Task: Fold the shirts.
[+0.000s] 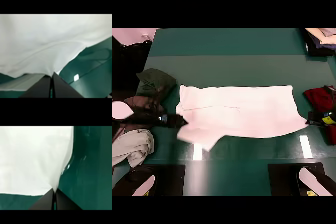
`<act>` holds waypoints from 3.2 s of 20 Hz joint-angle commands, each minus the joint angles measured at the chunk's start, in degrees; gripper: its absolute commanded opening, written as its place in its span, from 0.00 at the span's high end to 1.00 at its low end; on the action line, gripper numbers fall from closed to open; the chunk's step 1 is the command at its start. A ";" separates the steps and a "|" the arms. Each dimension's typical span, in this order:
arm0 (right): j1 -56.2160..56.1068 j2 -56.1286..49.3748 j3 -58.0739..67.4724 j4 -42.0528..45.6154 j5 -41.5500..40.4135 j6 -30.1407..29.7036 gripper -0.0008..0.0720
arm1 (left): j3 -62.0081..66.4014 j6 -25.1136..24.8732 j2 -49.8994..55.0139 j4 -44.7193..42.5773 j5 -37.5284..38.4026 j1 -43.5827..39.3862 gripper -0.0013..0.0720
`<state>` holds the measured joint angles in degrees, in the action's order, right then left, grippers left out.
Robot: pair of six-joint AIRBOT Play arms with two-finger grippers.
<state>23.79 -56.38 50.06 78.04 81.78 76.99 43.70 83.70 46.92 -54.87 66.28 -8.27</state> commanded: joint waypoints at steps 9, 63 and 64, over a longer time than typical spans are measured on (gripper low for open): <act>-8.55 -9.70 15.37 -1.99 -13.35 4.79 0.96 | 6.91 0.35 9.60 -6.47 -24.22 -0.20 0.94; -6.71 -35.41 34.99 -50.42 -2.69 -13.14 0.97 | 23.12 1.25 30.42 -2.12 -20.81 -8.87 0.94; -8.59 -34.25 37.46 -50.42 -1.55 -12.63 0.97 | 26.36 0.68 33.64 -2.10 -20.74 -10.86 0.94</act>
<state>18.68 -95.02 84.33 31.64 79.26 63.79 64.88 84.99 75.22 -57.39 46.48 -14.74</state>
